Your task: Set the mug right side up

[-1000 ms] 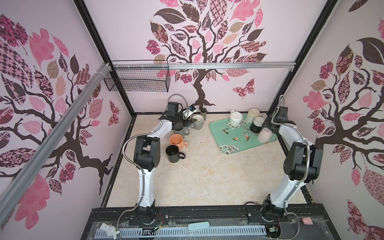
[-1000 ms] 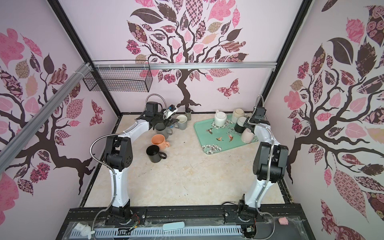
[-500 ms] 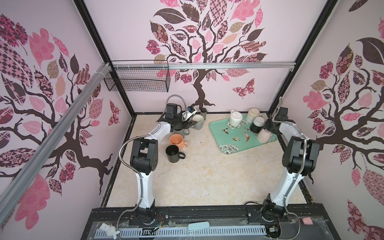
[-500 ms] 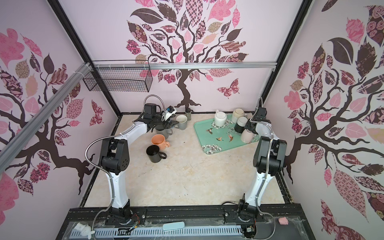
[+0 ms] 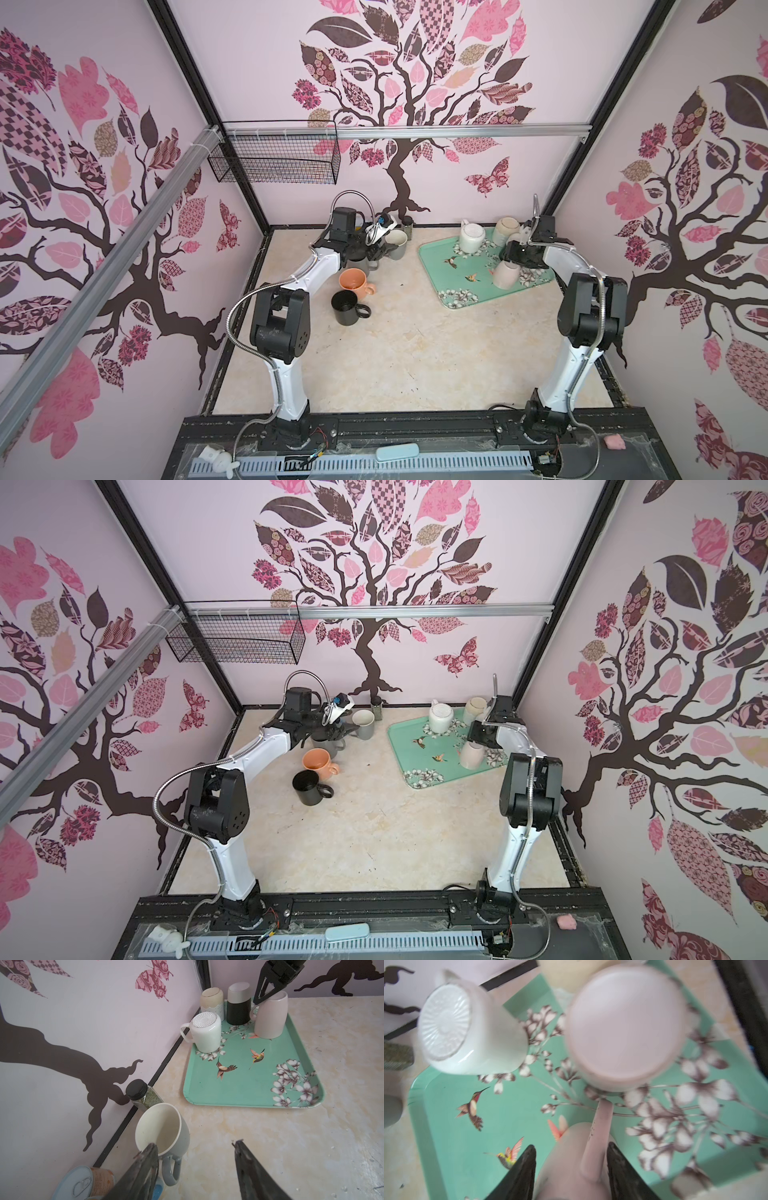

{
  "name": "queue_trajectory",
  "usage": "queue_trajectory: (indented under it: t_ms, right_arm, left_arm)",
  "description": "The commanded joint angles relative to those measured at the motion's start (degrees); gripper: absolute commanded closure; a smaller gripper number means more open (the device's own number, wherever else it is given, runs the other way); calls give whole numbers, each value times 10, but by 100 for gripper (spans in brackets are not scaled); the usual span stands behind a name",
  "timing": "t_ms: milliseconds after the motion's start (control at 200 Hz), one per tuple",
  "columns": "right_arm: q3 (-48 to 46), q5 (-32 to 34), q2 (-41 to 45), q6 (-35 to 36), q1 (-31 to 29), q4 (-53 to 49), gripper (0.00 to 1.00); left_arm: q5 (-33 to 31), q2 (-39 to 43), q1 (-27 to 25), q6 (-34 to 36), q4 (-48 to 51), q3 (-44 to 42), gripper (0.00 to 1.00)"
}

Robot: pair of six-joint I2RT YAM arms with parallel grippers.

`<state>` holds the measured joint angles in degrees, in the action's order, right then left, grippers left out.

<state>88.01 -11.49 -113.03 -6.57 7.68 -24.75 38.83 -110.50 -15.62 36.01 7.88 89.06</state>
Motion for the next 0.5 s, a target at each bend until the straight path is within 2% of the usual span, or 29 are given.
queue_trajectory:
  t_ms: [0, 160, 355, 490]
  right_arm:
    - [-6, -58, 20, 17, -32, -31, 44]
    - [16, -105, -3, 27, -75, -29, 43]
    - [107, -168, -66, 45, -135, -76, 42]
    - [140, -207, -77, 25, -151, -85, 42]
  left_arm:
    - [-3, 22, -13, -4, 6, -17, 40]
    - [-16, 39, -45, -19, -3, -40, 40]
    - [-1, 58, -85, -115, -74, -100, 40]
    - [-45, 68, -121, -143, -83, -135, 40]
